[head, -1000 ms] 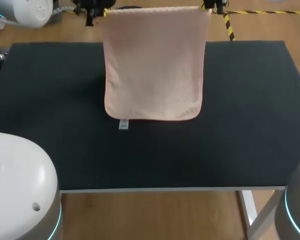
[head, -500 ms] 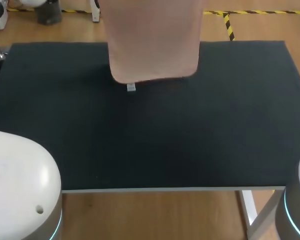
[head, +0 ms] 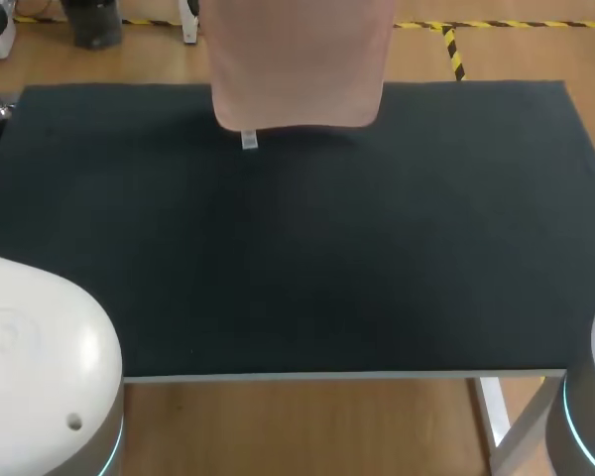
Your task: Fold the towel
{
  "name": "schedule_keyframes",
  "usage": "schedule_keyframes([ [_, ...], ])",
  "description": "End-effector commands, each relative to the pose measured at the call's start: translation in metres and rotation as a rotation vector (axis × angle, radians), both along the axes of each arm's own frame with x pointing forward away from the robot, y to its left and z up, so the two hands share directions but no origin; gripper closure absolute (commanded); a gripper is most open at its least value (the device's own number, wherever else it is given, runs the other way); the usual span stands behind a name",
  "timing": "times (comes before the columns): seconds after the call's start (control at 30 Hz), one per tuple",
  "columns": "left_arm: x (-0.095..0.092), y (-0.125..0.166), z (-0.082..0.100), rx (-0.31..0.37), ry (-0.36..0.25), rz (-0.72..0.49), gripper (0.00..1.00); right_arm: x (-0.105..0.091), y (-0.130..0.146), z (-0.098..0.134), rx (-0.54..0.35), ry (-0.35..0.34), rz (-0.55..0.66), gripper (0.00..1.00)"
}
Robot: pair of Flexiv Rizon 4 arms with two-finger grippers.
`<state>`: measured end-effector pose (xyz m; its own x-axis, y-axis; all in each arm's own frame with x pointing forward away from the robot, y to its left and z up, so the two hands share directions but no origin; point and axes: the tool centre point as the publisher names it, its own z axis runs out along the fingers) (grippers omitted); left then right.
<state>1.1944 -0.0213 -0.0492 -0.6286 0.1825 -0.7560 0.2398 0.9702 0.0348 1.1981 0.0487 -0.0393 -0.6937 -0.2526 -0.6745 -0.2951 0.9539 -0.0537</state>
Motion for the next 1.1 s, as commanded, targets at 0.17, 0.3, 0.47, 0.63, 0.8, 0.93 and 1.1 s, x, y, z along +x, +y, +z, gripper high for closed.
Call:
schedule_keyframes([
  [0.17, 0.017, 0.001, -0.001, 0.018, -0.002, -0.016, 1.0, 0.022, 0.002, -0.001, -0.01, -0.007, 0.012, 1.0],
  [0.3, 0.018, 0.001, -0.004, 0.009, -0.003, -0.022, 1.0, 0.02, 0.005, 0.0, -0.008, -0.014, 0.028, 1.0],
  [0.47, 0.007, -0.003, -0.011, 0.01, 0.018, -0.035, 1.0, 0.009, 0.007, -0.007, -0.012, 0.002, 0.044, 1.0],
  [0.63, -0.011, -0.006, -0.022, 0.014, 0.055, -0.061, 1.0, -0.009, 0.001, -0.015, -0.011, 0.028, 0.04, 1.0],
  [0.8, -0.033, -0.005, -0.037, 0.011, 0.095, -0.07, 1.0, -0.031, -0.006, -0.029, -0.019, 0.083, 0.037, 1.0],
  [0.93, -0.051, -0.002, -0.05, -0.002, 0.132, -0.068, 1.0, -0.053, -0.007, -0.045, -0.026, 0.141, 0.048, 1.0],
  [1.1, -0.075, -0.001, -0.068, -0.023, 0.187, -0.069, 1.0, -0.076, -0.007, -0.066, -0.018, 0.213, 0.041, 1.0],
])
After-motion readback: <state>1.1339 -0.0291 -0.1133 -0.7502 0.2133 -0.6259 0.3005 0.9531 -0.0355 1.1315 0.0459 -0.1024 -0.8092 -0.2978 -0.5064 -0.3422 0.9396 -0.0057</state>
